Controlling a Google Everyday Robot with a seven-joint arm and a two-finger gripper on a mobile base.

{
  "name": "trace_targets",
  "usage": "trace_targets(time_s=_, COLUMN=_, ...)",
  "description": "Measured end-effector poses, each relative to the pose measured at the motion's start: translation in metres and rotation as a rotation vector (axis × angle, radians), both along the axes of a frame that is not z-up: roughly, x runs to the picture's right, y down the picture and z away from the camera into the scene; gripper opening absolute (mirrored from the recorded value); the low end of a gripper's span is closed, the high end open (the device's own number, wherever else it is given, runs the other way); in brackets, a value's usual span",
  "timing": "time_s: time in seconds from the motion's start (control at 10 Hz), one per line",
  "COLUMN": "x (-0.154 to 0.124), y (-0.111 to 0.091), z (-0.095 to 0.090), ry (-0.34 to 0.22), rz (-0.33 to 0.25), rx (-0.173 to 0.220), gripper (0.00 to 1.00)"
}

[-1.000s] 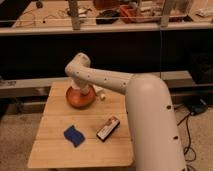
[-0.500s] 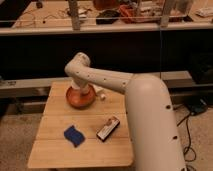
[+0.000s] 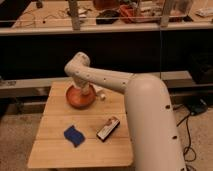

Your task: Place the ceramic cup in the ceramic bowl

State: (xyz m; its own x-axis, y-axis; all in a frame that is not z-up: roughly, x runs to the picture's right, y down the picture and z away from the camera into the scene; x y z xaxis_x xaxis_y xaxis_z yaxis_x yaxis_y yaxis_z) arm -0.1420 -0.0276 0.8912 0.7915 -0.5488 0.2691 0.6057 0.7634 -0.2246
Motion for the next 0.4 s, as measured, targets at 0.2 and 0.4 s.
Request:
trace_targets(time_s=0.2, x=-0.0001, y=-0.0001, z=0.0001, ry=0.001, rz=-0.001, rx=0.0, gripper=0.7)
trace_targets(time_s=0.4, x=-0.0014, y=0.0, z=0.0, ry=0.002, rz=-0.005, rx=0.002, gripper=0.41)
